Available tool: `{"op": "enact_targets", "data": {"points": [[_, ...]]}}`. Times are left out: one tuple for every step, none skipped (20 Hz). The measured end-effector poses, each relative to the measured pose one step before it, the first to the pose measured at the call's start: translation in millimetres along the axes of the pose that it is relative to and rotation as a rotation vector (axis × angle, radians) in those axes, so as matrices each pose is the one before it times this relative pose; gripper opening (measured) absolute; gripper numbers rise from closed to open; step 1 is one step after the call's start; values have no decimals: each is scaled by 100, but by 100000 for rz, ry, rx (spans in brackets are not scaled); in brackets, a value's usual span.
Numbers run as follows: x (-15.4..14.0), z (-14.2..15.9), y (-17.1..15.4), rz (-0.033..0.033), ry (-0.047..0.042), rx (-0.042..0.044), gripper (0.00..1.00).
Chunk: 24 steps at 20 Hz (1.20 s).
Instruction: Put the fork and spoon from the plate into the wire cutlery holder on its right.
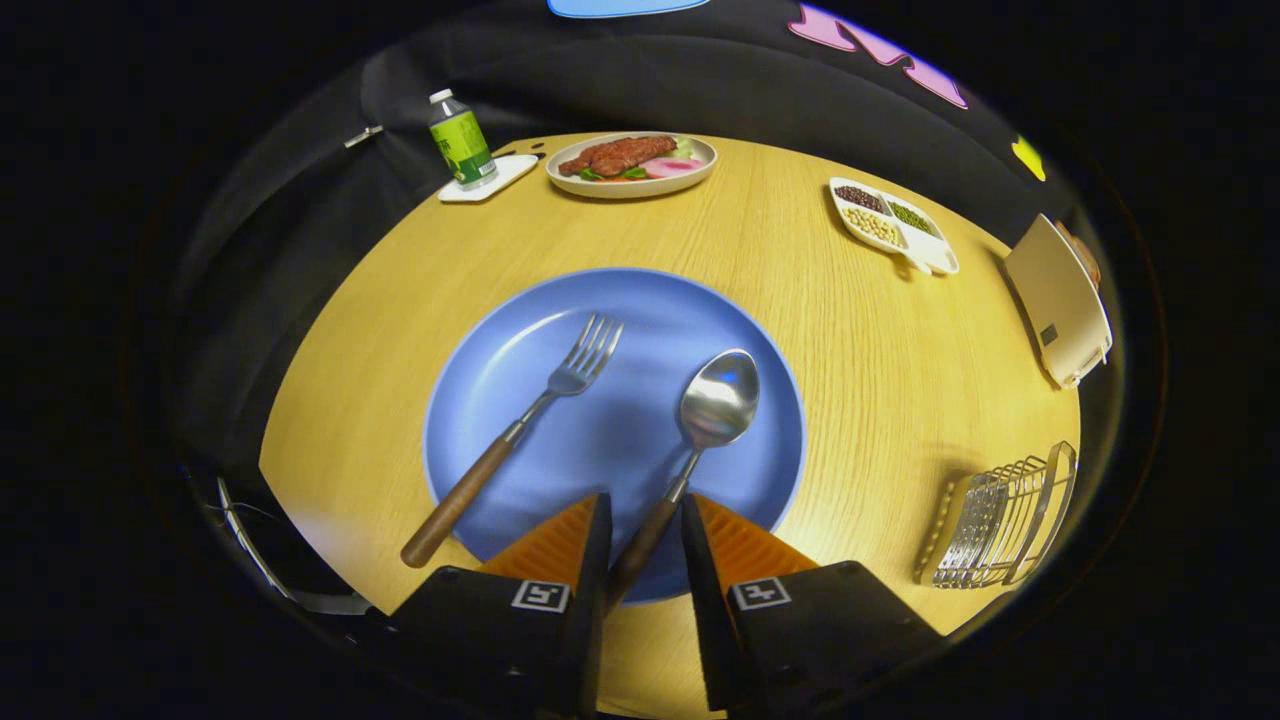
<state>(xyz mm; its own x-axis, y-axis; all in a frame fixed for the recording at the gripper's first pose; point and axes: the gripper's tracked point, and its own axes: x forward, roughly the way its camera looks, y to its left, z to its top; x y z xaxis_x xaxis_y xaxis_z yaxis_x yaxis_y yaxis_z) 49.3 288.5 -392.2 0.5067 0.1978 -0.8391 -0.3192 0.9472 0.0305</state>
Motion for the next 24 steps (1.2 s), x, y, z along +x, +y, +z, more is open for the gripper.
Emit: {"op": "enact_targets", "data": {"points": [[-68, -172, 20, 73, 1082, 819, 41], [80, 78, -115, -161, 780, 1155, 35], [37, -289, -167, -259, 1833, 1449, 32], [78, 80, -36, 288, 946, 1515, 25], [-23, 117, -229, 704, 534, 1194, 21], [-99, -102, 236, 1823, 1203, 343, 15], [-55, 18, -118, 1032, 401, -431, 14], [-56, -44, 111, 1823, 760, 118, 11], [-70, -197, -1, 1276, 780, -16, 11], [-277, -221, -27, 1143, 1207, -20, 8], [-159, -136, 213, 1614, 921, -51, 8], [-520, -103, -22, 707, 178, -70, 8], [-777, -44, -193, 414, -232, -527, 8], [-826, 88, -142, 486, -256, -711, 8], [-1163, 96, -362, 795, -564, -754, 8], [-938, -12, -322, 452, -91, -792, 8], [-1422, 106, -519, 289, -866, -1303, 8], [-1319, 161, -672, 251, -1006, -1583, 8], [-1431, 118, -770, 92, -1237, -1361, 8], [-1497, 118, -851, 455, -1058, -307, 8], [-1470, 136, -727, 1717, -1660, 1459, 8], [-1450, 108, -632, 2136, -1317, 2371, 8], [-1586, -110, -1156, 547, -915, 1808, 8], [-1267, -134, -1429, -862, -582, 65, 8]]}}
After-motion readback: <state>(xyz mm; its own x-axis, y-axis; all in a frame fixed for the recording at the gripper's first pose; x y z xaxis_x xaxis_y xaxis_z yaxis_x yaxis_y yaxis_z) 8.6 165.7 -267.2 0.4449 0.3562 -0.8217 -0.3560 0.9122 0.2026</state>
